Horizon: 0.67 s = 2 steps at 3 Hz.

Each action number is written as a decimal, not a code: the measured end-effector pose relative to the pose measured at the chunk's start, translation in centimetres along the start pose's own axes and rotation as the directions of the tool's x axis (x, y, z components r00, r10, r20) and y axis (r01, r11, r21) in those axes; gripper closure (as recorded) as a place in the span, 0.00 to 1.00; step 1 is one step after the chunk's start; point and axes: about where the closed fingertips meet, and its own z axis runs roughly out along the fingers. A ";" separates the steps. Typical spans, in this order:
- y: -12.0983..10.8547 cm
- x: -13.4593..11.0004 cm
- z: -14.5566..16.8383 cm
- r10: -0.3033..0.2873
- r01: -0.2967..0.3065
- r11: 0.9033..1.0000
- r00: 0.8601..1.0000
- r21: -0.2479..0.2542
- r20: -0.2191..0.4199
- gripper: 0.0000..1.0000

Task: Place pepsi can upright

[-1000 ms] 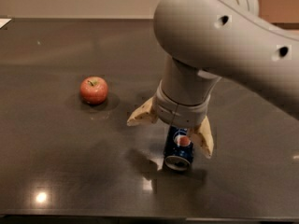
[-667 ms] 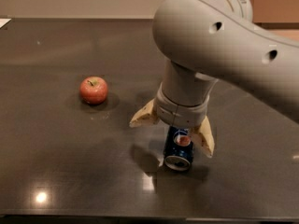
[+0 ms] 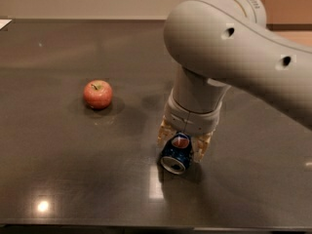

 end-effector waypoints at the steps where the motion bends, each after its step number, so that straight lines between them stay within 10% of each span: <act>1: 0.4 -0.4 -0.4 -0.008 0.008 1.000 1.000 0.003 0.000 0.65; 2: 0.1 -1.0 -2.0 0.033 -0.034 0.999 0.999 0.038 0.023 0.88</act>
Offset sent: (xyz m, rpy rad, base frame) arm -0.0170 0.0071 0.0418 0.1117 0.0349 -0.0907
